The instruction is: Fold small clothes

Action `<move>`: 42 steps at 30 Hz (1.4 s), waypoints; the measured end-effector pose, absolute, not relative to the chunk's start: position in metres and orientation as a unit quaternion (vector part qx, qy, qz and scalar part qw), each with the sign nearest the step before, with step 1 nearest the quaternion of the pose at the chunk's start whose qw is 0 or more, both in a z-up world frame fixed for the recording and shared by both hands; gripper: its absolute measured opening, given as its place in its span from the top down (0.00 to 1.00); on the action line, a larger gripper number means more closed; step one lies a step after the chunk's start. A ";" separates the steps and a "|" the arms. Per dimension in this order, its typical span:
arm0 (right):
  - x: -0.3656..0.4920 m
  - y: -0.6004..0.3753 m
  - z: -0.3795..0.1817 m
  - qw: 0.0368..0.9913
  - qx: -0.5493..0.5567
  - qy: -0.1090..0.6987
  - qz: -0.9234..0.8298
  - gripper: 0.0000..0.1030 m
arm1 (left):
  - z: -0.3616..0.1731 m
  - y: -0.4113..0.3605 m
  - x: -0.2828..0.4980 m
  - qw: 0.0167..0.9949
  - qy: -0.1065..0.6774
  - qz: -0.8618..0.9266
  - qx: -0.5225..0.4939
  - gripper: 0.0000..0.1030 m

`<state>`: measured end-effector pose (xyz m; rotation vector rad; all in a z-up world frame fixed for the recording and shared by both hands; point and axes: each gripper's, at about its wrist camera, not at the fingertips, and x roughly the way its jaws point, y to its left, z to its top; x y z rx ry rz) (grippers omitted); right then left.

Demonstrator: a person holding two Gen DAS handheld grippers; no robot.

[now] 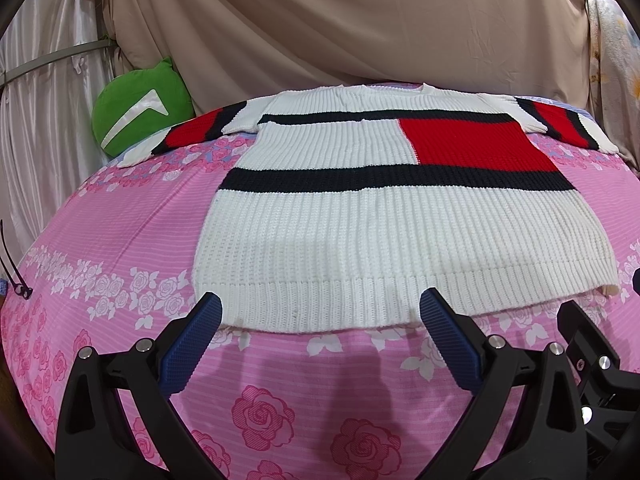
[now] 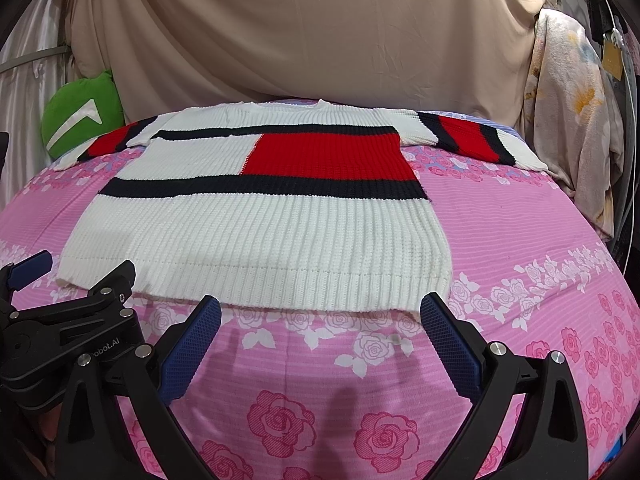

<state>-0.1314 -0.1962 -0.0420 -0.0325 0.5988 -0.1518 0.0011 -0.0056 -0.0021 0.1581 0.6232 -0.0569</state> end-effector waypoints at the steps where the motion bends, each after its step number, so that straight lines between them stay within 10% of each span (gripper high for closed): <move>1: -0.131 -0.196 -0.042 0.953 -0.016 0.295 -0.075 0.05 | -0.002 -0.006 0.001 0.948 0.306 -0.028 0.078 0.06; 42: -0.115 -0.235 -0.040 0.944 0.021 0.326 -0.043 0.05 | 0.008 0.006 0.006 0.949 0.304 -0.057 0.050 0.06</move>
